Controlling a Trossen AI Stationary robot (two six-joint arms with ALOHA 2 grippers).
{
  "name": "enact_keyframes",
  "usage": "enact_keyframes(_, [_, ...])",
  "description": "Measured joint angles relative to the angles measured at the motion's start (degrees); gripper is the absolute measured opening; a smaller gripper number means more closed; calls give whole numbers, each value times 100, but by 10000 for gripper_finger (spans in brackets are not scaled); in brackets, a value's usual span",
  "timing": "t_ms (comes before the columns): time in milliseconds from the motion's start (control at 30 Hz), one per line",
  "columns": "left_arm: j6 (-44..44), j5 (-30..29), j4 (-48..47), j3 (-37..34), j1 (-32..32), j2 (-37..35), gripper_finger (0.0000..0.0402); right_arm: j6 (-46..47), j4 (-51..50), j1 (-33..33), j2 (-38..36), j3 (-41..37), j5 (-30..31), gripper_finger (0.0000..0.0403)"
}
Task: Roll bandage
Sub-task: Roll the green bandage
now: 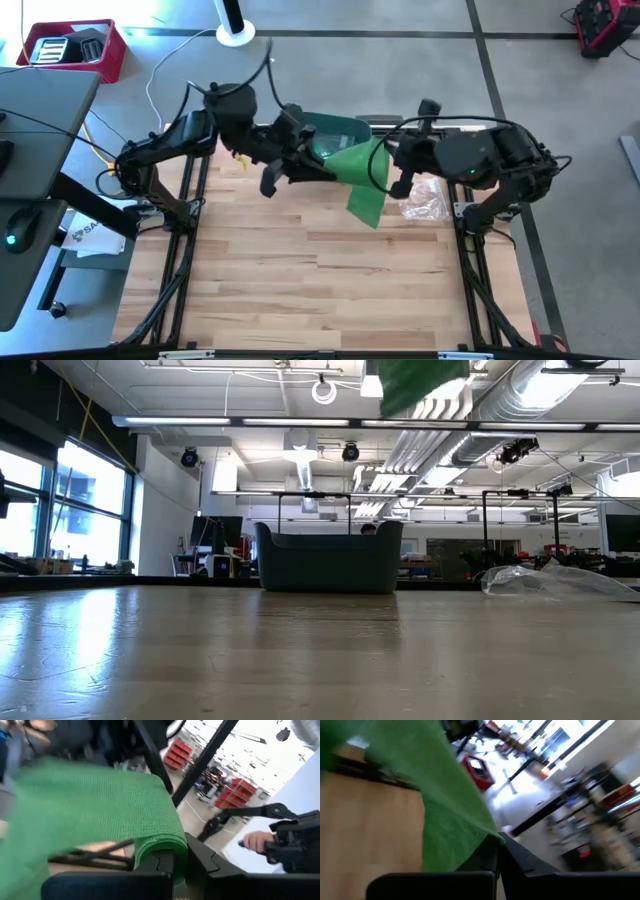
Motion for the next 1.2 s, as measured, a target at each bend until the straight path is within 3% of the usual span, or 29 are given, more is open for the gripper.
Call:
enact_keyframes(133, [278,-346,-36,0,1,-227,19,1288,-276,32,-2,-77,-635,7])
enact_keyframes(267, [593,-690,-13,0,31,-497,7,2033,-216,66,19,-78,-1412,58])
enact_keyframes(500, [924,-922,-43,0,108,-804,9,1912,477,195,22,-77,-1507,183])
enact_keyframes(633, [974,-925,-22,1,104,-879,9,1415,1411,182,38,-74,-1511,225])
enact_keyframes(800, [974,-940,50,2,106,-869,9,862,2395,3,157,-74,-1534,236])
enact_keyframes(1067, [957,-817,630,2,106,-874,9,1277,1842,-311,263,-72,-1588,236])
enact_keyframes(1200, [931,-785,884,3,106,-898,10,1232,1987,-553,480,-72,-2467,231])
